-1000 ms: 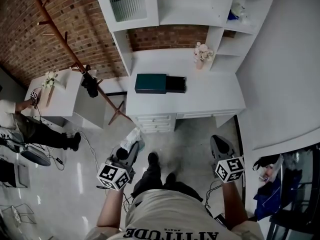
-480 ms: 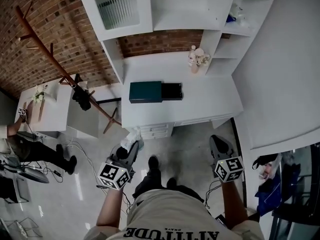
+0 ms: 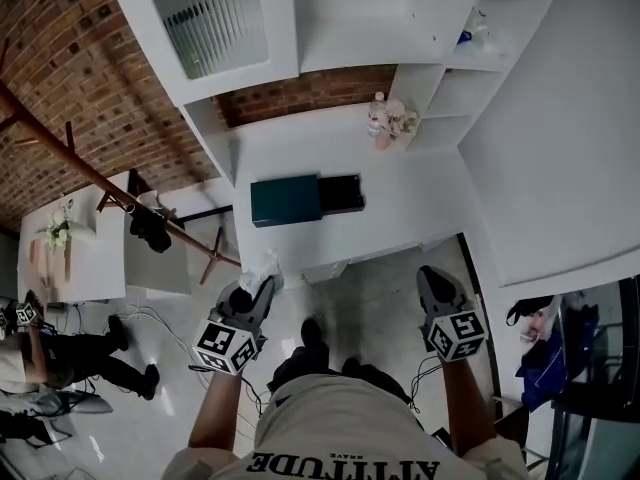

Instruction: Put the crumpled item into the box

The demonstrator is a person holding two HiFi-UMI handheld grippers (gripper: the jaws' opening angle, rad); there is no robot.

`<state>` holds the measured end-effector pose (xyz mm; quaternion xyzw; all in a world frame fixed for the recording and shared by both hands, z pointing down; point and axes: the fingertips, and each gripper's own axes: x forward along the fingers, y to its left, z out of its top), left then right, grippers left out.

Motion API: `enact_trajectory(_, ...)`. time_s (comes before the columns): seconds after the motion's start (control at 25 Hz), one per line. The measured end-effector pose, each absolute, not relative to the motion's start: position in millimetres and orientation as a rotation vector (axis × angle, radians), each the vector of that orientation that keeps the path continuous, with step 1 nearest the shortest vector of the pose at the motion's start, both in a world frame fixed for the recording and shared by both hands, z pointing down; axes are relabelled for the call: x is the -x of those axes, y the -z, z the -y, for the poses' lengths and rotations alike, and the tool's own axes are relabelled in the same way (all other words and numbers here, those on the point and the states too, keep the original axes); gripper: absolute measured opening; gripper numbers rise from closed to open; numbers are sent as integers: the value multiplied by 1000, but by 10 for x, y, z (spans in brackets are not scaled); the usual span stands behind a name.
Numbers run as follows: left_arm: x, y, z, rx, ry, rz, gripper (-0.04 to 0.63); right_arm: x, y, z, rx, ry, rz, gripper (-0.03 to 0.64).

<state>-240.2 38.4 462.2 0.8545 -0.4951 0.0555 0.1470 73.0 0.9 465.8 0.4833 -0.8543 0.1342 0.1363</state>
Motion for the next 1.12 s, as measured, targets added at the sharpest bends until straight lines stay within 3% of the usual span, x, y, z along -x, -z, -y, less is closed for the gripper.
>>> enact_trajectory(0.44, 2552, -4679, 258, -2562, -187, 1267, 74, -426, -4614, 295, -1486, -380, 2410, 37)
enact_trajectory(1.12, 2157, -4784, 779, -2585, -252, 1227, 74, -638, -4816, 716, -1487, -443, 2417, 37)
